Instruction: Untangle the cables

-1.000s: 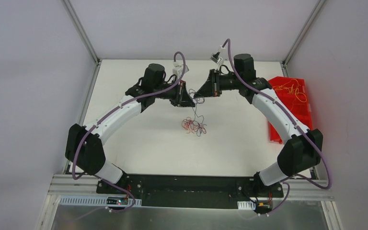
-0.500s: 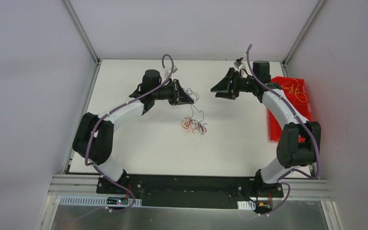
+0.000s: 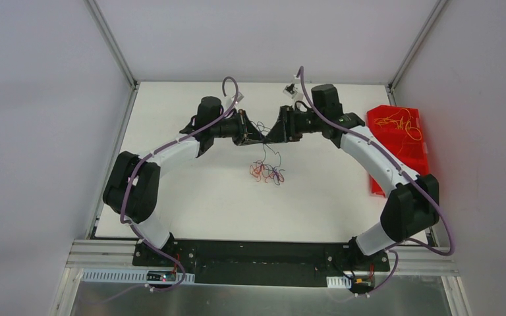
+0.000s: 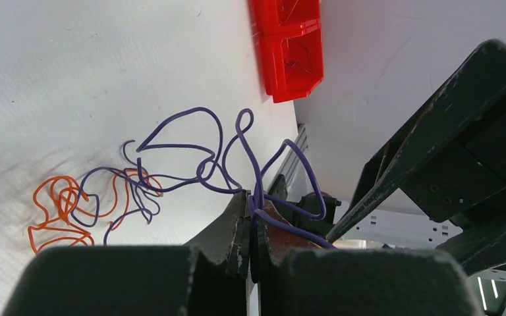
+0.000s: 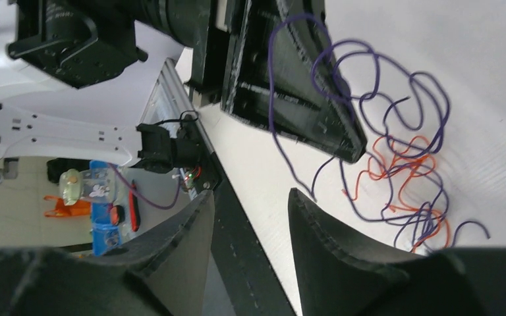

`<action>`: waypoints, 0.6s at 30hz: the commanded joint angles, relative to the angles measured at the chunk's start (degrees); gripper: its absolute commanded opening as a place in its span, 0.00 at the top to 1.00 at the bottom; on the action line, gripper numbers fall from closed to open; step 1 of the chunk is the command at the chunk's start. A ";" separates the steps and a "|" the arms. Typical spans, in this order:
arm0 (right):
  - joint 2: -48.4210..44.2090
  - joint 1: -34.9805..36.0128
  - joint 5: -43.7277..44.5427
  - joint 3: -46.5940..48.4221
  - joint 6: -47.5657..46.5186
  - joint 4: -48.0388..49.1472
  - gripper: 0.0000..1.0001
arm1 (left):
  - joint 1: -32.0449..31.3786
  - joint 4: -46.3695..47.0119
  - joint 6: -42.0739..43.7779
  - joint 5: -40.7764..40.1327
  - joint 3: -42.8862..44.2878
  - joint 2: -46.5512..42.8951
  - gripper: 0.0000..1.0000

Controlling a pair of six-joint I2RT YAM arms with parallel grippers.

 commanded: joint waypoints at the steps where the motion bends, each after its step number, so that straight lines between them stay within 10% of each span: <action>1: 2.54 1.56 6.31 4.95 -3.60 -1.48 0.53 | -0.40 1.07 0.68 0.53 1.05 -1.57 1.00; 11: 6.04 5.77 17.36 9.78 -5.20 -3.26 0.56 | -1.73 -0.32 2.36 0.66 0.99 -2.50 1.00; 18: 4.61 4.25 21.59 10.20 -9.31 -5.70 1.00 | -0.82 -6.98 7.86 1.11 1.03 -5.21 1.00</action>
